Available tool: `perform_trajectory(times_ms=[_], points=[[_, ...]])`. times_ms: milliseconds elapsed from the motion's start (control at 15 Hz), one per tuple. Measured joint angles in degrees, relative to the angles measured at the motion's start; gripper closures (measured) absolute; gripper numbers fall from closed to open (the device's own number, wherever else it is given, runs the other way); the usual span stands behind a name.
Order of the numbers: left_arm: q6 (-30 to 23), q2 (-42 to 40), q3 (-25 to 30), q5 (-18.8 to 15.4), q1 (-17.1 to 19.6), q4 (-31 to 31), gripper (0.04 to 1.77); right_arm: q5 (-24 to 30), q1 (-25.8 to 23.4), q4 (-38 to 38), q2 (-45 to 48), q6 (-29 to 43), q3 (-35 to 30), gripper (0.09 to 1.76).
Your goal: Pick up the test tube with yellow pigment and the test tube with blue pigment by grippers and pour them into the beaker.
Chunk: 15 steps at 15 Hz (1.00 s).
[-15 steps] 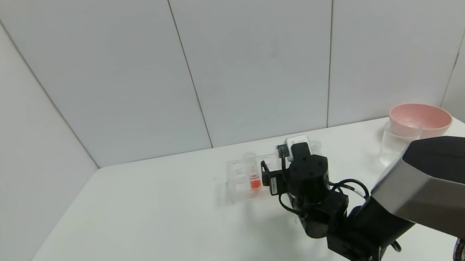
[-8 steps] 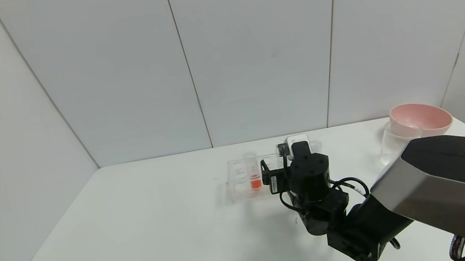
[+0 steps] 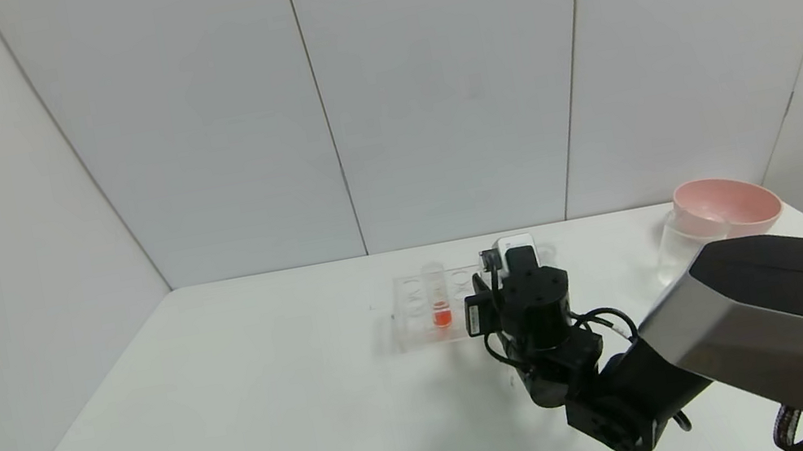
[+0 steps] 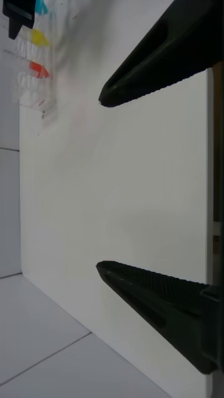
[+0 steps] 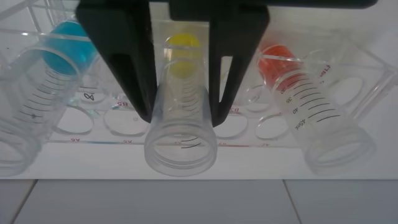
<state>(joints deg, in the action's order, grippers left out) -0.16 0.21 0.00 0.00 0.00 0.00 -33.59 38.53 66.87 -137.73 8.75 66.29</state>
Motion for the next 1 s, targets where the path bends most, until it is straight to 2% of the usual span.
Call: perform_trajectory(times_ms=[600, 1000], points=[[0.0, 0.0, 0.0, 0.0, -0.02, 0.0, 0.05, -0.13, -0.2, -0.3, 0.57, 0.02, -0.43, 1.34], [0.0, 0.0, 0.0, 0.0, -0.02, 0.0, 0.05, -0.44, 0.2, -3.62, 6.36, -0.41, -0.59, 1.34]])
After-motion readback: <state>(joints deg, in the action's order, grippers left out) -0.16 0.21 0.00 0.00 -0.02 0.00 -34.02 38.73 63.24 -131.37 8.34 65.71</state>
